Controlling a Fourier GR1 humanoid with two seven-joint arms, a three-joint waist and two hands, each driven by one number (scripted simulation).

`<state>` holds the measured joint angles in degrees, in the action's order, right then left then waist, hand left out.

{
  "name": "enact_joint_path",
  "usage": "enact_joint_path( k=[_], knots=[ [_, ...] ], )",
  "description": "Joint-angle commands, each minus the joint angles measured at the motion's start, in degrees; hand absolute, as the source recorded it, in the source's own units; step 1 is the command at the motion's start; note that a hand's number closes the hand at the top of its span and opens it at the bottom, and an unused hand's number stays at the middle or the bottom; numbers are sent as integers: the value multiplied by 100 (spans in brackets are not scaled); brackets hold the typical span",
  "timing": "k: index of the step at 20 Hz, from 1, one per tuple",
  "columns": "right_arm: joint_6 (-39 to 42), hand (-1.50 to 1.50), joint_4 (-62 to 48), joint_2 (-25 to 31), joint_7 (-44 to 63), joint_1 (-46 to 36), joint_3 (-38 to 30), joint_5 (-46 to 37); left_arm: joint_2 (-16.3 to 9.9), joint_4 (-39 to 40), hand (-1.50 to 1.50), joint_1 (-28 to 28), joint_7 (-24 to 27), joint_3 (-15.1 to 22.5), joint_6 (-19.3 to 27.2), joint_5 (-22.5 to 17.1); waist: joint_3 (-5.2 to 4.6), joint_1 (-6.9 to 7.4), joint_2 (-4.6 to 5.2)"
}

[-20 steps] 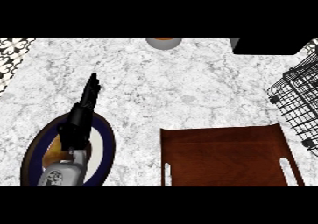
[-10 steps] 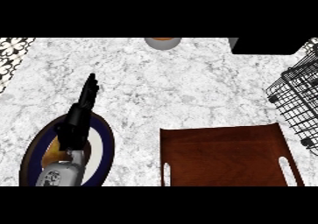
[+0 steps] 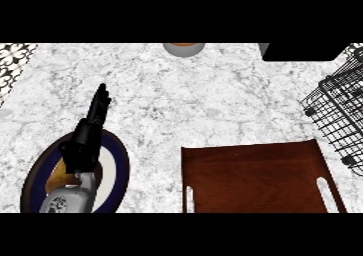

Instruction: Pick the squash from the tray and place it in the tiered basket

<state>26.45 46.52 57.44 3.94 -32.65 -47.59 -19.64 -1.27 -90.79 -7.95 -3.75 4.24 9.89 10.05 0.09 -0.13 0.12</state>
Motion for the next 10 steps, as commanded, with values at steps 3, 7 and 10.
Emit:
enact_joint_path(
  k=[3,7,10],
  knots=[
    [731,-150,-1467,1044,-530,675,-1128,622,-64,-98,0,238,55,-47,-31,-36,16,-82,-1],
    [1043,-150,-2149,1413,-1533,1529,-1539,709,-70,-62,0,120,45,-87,46,35,29,-172,1],
    [1314,-150,-2527,1451,-2169,2059,-1635,692,-120,-195,0,327,173,-153,-97,-163,43,-161,-2]
  ],
)
